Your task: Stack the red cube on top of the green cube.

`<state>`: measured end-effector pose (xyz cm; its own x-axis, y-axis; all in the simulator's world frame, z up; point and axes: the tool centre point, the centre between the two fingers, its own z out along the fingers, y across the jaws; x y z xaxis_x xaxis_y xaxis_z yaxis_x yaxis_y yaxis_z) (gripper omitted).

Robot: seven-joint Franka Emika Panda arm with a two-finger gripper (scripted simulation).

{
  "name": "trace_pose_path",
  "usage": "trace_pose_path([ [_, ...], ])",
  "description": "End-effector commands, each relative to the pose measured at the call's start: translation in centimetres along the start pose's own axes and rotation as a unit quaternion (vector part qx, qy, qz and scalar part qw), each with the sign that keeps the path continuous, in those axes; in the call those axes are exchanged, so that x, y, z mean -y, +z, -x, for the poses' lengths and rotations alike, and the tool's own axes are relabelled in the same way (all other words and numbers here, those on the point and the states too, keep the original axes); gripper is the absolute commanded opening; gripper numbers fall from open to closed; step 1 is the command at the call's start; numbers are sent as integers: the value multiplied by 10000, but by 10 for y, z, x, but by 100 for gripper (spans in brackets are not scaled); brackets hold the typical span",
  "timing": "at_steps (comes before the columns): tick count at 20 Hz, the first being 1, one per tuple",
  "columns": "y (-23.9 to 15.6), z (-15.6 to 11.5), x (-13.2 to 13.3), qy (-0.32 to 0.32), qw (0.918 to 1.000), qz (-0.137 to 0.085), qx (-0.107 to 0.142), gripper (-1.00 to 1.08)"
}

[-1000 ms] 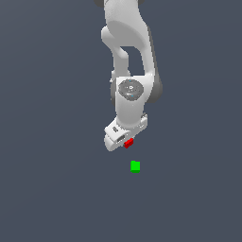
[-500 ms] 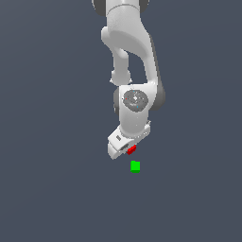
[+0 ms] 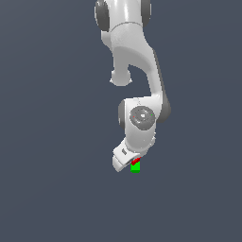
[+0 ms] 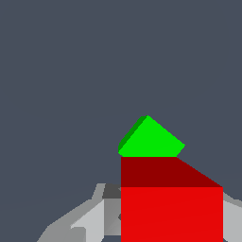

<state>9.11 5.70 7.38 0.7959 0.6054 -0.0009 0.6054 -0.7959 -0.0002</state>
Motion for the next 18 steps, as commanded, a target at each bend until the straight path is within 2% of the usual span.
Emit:
trace_pose_path([
  [1, 4, -8, -2, 2, 10000, 5, -5, -100],
  [12, 12, -21, -5, 3, 10000, 2, -3, -100],
  [13, 12, -21, -5, 3, 10000, 2, -3, 100],
  [18, 12, -21, -5, 3, 10000, 2, -3, 100],
])
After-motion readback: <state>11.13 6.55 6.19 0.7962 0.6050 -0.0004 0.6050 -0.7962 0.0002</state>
